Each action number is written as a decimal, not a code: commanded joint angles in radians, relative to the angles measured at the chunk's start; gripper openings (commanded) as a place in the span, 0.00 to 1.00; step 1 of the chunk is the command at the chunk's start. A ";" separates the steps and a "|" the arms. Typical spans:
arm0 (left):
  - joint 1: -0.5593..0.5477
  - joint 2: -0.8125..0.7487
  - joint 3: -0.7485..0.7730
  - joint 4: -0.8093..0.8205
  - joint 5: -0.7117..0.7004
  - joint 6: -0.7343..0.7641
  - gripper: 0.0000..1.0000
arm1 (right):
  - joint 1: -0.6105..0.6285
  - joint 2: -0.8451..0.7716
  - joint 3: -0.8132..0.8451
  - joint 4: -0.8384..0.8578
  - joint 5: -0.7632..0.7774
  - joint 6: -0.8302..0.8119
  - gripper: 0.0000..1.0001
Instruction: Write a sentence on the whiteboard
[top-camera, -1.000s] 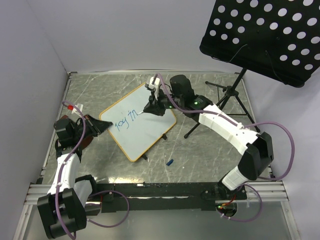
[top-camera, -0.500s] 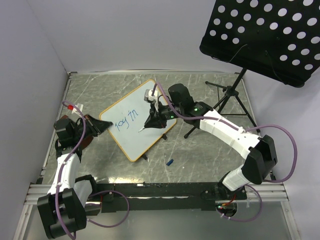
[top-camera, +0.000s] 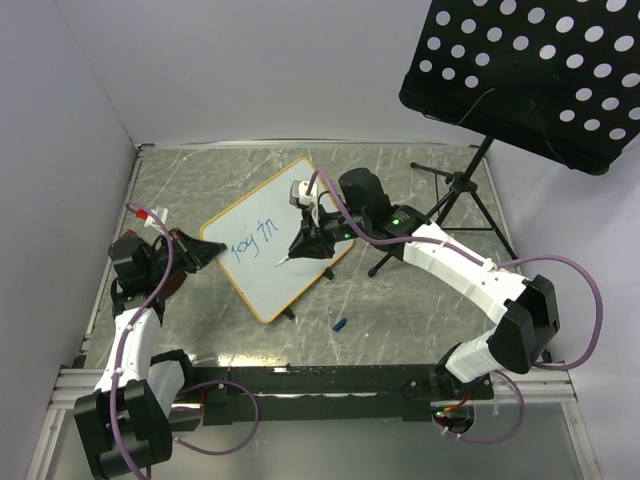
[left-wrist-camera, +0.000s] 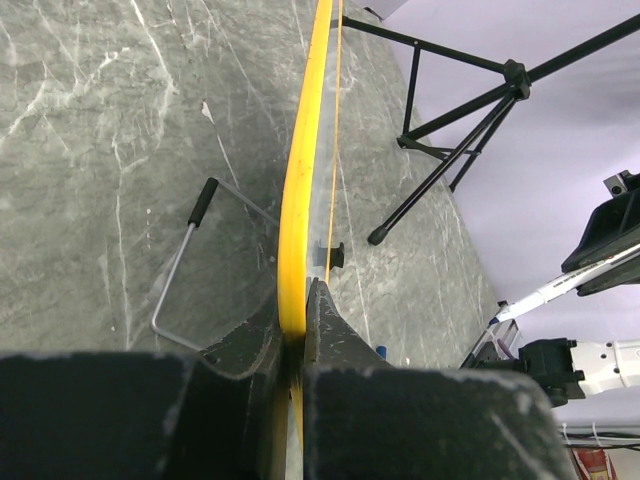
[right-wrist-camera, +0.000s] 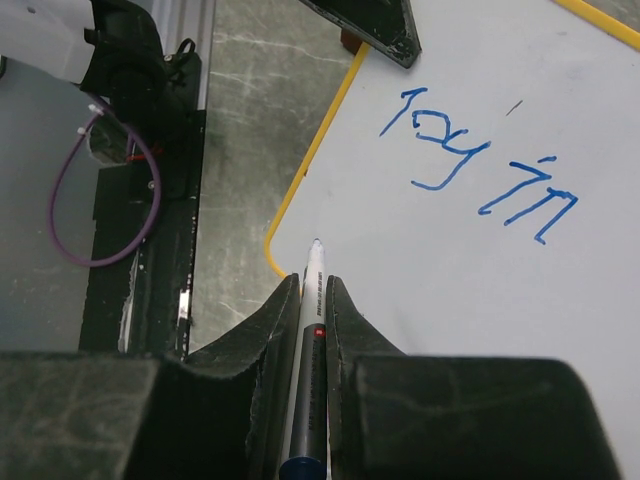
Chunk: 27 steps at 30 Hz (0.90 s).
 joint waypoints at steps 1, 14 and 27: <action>-0.012 -0.008 0.013 0.012 -0.002 0.118 0.01 | 0.005 -0.014 -0.004 0.017 -0.021 -0.028 0.00; -0.012 0.000 0.024 -0.023 -0.022 0.133 0.01 | 0.004 0.012 -0.008 0.028 0.020 -0.049 0.00; -0.012 -0.009 0.024 -0.020 -0.016 0.128 0.01 | -0.002 0.010 0.006 0.091 0.176 -0.100 0.00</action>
